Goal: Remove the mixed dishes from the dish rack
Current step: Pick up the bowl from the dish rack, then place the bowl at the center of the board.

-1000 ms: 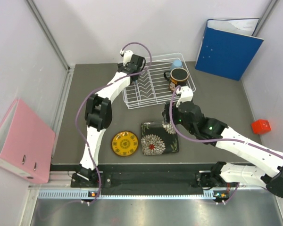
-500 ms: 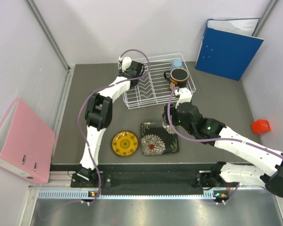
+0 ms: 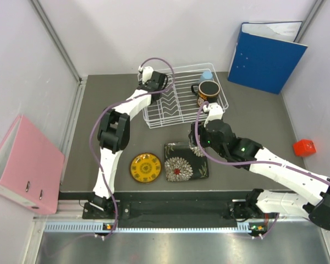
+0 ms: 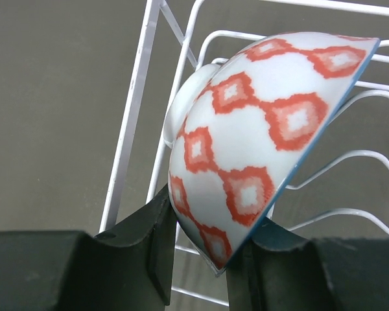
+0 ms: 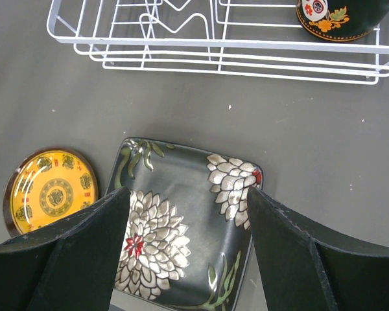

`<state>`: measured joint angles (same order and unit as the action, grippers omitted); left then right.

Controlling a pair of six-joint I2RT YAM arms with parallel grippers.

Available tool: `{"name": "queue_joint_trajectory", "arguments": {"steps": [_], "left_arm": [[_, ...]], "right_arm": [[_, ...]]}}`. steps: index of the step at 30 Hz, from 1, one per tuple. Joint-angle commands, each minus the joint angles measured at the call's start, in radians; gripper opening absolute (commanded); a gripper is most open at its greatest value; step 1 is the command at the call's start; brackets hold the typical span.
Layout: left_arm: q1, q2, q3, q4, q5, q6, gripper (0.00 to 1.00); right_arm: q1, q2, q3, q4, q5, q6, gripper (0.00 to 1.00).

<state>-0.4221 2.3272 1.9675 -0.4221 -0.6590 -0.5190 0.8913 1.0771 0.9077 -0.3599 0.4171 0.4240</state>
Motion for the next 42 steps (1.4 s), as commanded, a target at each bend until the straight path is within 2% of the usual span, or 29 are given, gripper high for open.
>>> {"name": "queue_joint_trajectory", "arguments": {"steps": [1, 11, 20, 24, 27, 28, 29, 32, 35, 37, 42], "left_arm": [[-0.009, -0.169, 0.007, 0.059, 0.073, 0.027, 0.00], [-0.012, -0.239, 0.086, 0.051, 0.144, 0.042, 0.00], [-0.014, -0.341, 0.088, 0.036, 0.229, 0.068, 0.00], [-0.007, -0.376, 0.110, -0.044, 0.275, 0.044, 0.00], [0.018, -0.477, -0.016, -0.006, 0.405, -0.030, 0.00], [0.031, -0.505, -0.109, 0.015, 0.521, -0.056, 0.00], [0.046, -0.534, -0.152, 0.060, 0.588, -0.114, 0.00], [0.083, -0.618, -0.301, 0.136, 0.838, -0.185, 0.00], [0.074, -0.690, -0.413, 0.167, 0.961, -0.220, 0.00], [0.057, -0.747, -0.496, 0.206, 0.992, -0.233, 0.00], [-0.003, -0.822, -0.587, 0.181, 0.981, -0.207, 0.00]], "right_arm": [[-0.012, -0.013, 0.000, 0.033, 0.000, 0.015, 0.72], [-0.011, -0.019, -0.001, 0.035, -0.006, 0.025, 0.72], [-0.031, -0.063, 0.037, 0.019, 0.035, 0.004, 0.72], [-0.045, -0.072, 0.071, 0.007, 0.051, 0.001, 0.72], [-0.090, -0.101, 0.109, 0.006, 0.034, 0.019, 0.72], [-0.135, -0.108, 0.126, 0.009, 0.017, 0.027, 0.72], [-0.162, -0.123, 0.134, 0.012, -0.003, 0.050, 0.83], [-0.294, -0.114, 0.161, 0.026, -0.145, 0.091, 0.99], [-0.357, -0.062, 0.203, 0.030, -0.265, 0.122, 1.00], [-0.364, -0.034, 0.221, 0.042, -0.319, 0.137, 1.00], [-0.353, 0.059, 0.264, 0.117, -0.447, 0.170, 1.00]]}}
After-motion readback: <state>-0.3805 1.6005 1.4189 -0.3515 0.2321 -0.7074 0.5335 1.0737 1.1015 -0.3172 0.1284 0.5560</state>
